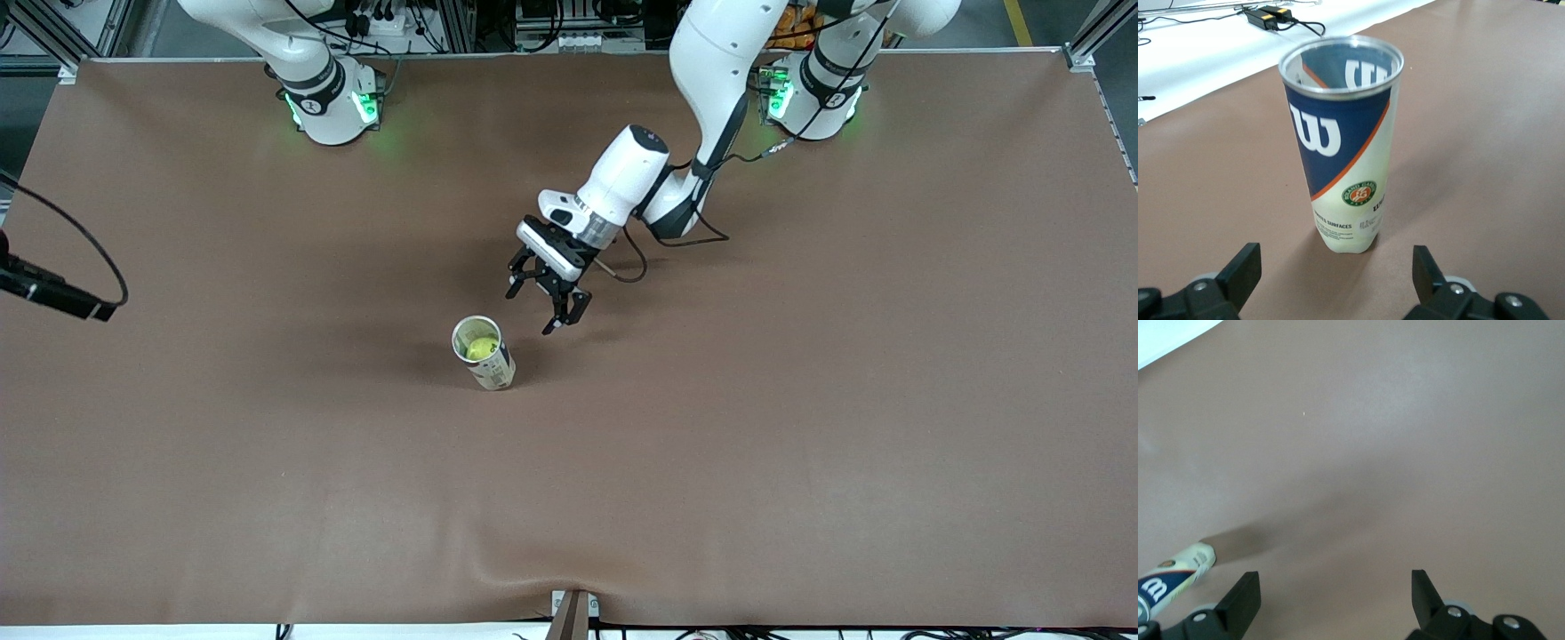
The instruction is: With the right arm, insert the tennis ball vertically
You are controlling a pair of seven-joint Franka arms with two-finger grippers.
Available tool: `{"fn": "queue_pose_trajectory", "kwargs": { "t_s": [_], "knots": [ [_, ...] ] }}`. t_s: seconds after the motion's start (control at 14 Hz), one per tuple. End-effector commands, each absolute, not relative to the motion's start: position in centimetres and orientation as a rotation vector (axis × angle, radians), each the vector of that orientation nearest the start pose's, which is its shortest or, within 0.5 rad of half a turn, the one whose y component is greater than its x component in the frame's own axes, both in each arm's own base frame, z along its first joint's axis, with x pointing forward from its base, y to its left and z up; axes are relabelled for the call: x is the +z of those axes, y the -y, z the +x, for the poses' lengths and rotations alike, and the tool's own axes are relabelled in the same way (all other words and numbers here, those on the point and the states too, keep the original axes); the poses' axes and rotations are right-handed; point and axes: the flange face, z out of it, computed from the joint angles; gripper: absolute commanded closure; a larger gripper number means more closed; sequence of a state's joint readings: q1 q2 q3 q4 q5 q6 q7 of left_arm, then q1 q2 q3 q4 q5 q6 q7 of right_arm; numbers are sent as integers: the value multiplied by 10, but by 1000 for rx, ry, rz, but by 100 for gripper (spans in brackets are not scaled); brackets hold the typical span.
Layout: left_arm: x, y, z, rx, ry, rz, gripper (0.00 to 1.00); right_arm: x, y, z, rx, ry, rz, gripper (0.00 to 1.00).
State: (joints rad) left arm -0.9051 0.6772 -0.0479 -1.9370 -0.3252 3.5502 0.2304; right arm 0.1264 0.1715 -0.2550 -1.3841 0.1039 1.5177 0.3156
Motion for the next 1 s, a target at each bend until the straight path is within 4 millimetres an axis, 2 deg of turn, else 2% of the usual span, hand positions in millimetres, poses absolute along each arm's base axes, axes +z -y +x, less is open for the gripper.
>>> {"fn": "queue_pose_trajectory", "kwargs": {
  "t_s": [0.0, 0.14, 0.21, 0.36, 0.43, 0.57, 0.64, 0.93],
  "knots": [
    [255, 503, 411, -1414, -1196, -2970, 0, 636, 53, 546, 25, -604, -2978, 0],
    [276, 508, 413, -1344, -1218, -3006, 0, 643, 54, 530, 29, -496, -2994, 0],
    [289, 509, 415, -1289, -1226, -3032, 0, 644, 51, 528, 45, -485, -2999, 0],
    [305, 510, 416, -1284, -1227, -3044, 0, 648, 46, 527, 36, -467, -3004, 0],
    [315, 504, 423, -1272, -1209, -3056, 0, 650, 46, 528, 24, -456, -3008, 0],
    [348, 498, 427, -1126, -1234, -3110, 0, 669, 49, 527, -43, -302, -3032, 0],
    [370, 487, 436, -1066, -1224, -3136, 0, 679, 49, 525, -77, -212, -3045, 0],
    [445, 438, 462, -806, -1192, -3219, 0, 679, 40, 523, -34, -178, -3053, 0]
  ]
}}
